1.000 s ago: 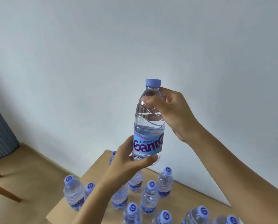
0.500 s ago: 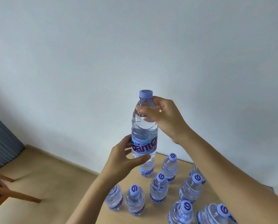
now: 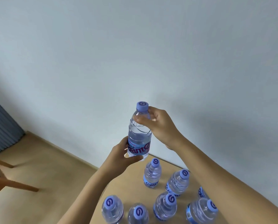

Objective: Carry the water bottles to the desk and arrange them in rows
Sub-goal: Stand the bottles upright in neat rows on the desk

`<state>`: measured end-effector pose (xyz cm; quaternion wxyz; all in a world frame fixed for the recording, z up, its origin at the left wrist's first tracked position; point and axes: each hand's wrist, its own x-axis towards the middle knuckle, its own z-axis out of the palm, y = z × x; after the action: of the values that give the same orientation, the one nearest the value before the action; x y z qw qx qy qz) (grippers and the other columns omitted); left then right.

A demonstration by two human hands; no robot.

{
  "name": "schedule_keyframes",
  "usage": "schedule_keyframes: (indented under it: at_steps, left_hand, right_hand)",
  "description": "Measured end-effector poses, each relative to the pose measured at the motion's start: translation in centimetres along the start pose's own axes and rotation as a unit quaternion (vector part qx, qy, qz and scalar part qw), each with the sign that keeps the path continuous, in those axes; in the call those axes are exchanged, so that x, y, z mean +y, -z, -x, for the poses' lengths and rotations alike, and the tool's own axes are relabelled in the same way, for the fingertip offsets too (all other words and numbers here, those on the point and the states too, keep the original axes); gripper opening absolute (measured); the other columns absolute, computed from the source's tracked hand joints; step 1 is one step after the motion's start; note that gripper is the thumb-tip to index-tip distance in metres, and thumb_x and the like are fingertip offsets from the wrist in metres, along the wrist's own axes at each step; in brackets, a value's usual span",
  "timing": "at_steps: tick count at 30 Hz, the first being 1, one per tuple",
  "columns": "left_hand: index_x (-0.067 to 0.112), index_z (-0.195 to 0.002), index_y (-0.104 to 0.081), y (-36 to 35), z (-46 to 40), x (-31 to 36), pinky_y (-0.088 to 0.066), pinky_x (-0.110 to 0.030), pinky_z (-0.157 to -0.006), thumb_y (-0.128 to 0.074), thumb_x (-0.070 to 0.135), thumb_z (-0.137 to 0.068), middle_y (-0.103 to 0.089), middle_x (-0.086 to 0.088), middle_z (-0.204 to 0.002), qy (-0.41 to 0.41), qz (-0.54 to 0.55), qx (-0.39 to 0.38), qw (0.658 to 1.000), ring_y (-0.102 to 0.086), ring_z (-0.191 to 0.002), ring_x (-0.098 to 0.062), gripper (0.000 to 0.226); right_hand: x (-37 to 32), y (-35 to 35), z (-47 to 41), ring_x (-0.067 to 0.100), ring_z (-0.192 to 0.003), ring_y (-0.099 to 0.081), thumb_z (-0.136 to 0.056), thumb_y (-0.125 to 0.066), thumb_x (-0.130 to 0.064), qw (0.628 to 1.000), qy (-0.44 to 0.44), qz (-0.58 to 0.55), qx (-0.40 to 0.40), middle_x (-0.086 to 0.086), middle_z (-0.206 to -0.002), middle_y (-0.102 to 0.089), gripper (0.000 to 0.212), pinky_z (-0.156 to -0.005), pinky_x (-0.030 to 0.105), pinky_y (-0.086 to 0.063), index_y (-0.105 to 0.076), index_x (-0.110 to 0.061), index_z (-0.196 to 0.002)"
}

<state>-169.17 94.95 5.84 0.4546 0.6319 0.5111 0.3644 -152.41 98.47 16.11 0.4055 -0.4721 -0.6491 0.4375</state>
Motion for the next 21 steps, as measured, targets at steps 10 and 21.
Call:
schedule_keyframes:
  at_steps: [10, 21]
  left_hand:
    - [0.023, -0.125, -0.047, 0.5, -5.7, -8.3, -0.044, -0.005, -0.078, -0.079, 0.015, -0.079, -0.062, 0.014, -0.116, 0.058, -0.042, -0.084, 0.994, -0.059, -0.104, 0.004, 0.057]
    - [0.032, -0.104, -0.055, -0.8, -9.2, -15.9, -0.048, -0.007, -0.075, -0.089, 0.01, -0.065, -0.07, 0.014, -0.101, 0.104, -0.015, -0.123, 0.987, -0.065, -0.092, 0.005, 0.056]
  right_hand:
    - [8.0, -2.2, -3.6, 0.017, -0.081, -0.062, -0.088, -0.072, -0.034, 0.996, -0.087, 0.029, 0.025, 0.008, -0.089, -0.071, 0.017, -0.076, 0.033, -0.047, -0.069, -0.018, -0.092]
    - [14.9, -4.1, -4.6, 0.014, -0.085, -0.066, -0.086, -0.077, -0.026, 0.985, -0.169, 0.018, 0.027, -0.002, -0.088, -0.073, 0.015, -0.076, 0.026, -0.049, -0.072, -0.016, -0.096]
